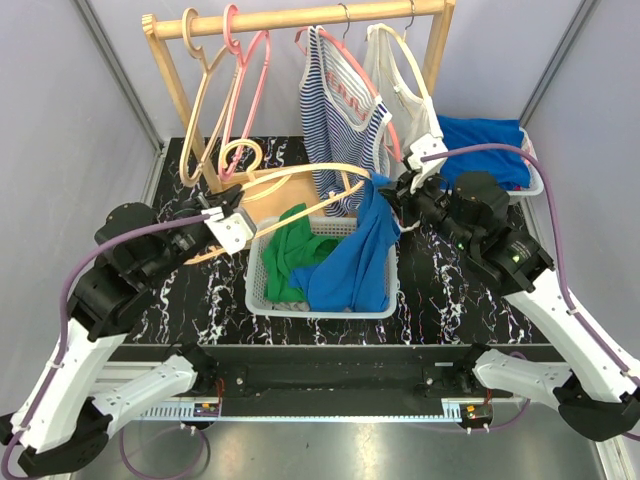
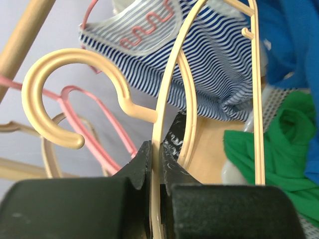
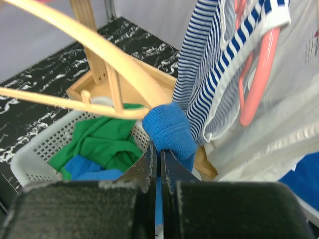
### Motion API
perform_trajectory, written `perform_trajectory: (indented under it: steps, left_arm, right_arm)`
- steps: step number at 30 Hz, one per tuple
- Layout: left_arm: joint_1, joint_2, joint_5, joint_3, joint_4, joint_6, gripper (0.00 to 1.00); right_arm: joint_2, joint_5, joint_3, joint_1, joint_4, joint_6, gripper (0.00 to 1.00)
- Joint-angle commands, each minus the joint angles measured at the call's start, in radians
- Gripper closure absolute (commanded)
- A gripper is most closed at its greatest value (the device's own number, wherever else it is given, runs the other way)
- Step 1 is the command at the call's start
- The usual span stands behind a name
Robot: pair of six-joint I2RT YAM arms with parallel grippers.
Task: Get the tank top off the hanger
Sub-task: Remove the tank top from the hanger, then place the hanger at the clothesline.
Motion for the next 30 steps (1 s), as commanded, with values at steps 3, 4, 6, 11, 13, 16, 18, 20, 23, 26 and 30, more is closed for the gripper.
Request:
perform_trajectory:
  steps: [3, 4, 6, 11, 13, 16, 18, 20, 23, 26, 30]
  left_arm:
    - [0.005, -0.082, -0.185, -0.011, 0.071, 0.066, 1.0]
    - [0.005, -0.091, -0.206, -0.016, 0.071, 0.063, 1.0]
    - [0.005, -0.115, -0.292, -0.036, 0.1, 0.044, 1.0]
    - [0.005, -0.169, -0.325, -0.054, 0.182, -0.022, 1.0]
    - [0.003, -0.166, -0.317, -0.037, 0.194, -0.049, 1.0]
    - [0.005, -0.165, -0.277, -0.029, 0.2, -0.054, 1.0]
    - [0.005, -0.166, -0.251, -0.03, 0.199, -0.056, 1.0]
    - [0.005, -0.163, -0.224, -0.028, 0.2, -0.059, 1.0]
    - [0.005, -0.146, -0.155, -0.025, 0.19, -0.059, 1.0]
    - [0.005, -0.11, -0.07, -0.01, 0.173, -0.059, 1.0]
    - [0.005, -0.079, 0.019, -0.014, 0.148, -0.086, 1.0]
  right_arm:
    - [-0.024, 0.011, -0.002, -0.019, -0.001, 0.004, 1.0]
    - [-0.015, 0.0, 0.001, -0.02, -0.004, 0.003, 1.0]
    - [-0.007, -0.024, 0.008, -0.02, -0.007, 0.006, 1.0]
    - [0.085, -0.32, 0.065, -0.019, -0.001, 0.052, 1.0]
    - [0.149, -0.439, 0.085, -0.019, 0.035, 0.096, 1.0]
    - [0.214, -0.527, 0.104, -0.014, 0.086, 0.129, 1.0]
    - [0.225, -0.529, 0.082, -0.005, 0.098, 0.129, 0.99]
    - [0.214, -0.523, 0.038, 0.001, 0.097, 0.112, 0.93]
    - [0.183, -0.491, 0.005, 0.013, 0.013, 0.031, 0.47]
    - [0.134, -0.442, 0.022, 0.015, -0.099, -0.031, 0.32]
    - [-0.004, -0.426, 0.067, 0.015, -0.197, -0.066, 0.06]
